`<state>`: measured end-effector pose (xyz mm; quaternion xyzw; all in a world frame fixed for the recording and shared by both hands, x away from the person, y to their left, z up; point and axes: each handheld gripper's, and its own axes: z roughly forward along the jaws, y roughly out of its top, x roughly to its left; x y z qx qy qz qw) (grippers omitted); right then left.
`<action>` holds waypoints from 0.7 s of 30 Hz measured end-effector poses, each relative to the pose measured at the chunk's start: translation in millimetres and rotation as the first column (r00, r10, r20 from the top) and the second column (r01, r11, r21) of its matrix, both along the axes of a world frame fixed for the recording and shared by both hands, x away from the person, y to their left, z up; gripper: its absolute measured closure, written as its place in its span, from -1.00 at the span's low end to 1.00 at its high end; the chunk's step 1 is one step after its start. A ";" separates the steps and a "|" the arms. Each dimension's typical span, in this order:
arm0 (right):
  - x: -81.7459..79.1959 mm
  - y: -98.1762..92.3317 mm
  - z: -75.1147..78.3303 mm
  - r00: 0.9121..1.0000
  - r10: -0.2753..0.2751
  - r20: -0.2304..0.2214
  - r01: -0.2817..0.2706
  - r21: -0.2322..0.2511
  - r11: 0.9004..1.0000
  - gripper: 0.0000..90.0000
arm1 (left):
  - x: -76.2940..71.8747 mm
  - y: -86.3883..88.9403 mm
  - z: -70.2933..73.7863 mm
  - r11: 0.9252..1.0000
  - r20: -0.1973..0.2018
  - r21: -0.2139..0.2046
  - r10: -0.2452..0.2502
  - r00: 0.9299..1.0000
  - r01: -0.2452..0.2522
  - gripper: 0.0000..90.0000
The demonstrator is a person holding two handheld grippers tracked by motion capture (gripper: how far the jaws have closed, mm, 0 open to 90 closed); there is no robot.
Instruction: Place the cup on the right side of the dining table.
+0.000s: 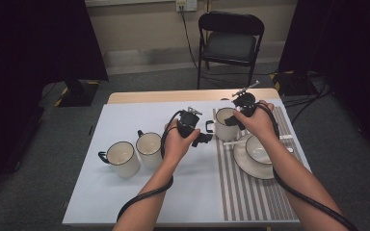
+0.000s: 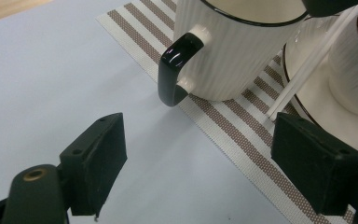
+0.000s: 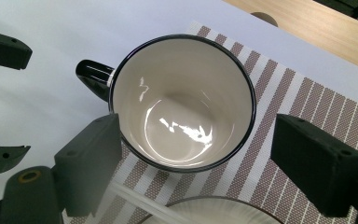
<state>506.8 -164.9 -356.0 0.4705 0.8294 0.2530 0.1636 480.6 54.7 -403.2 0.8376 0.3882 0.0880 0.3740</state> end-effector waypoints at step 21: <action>-15.0 6.6 3.3 0.999 0.036 -0.011 -0.036 0.016 0.999 -0.65 | -11.4 4.2 3.4 0.999 -0.017 0.013 -0.034 0.999 0.034 -0.59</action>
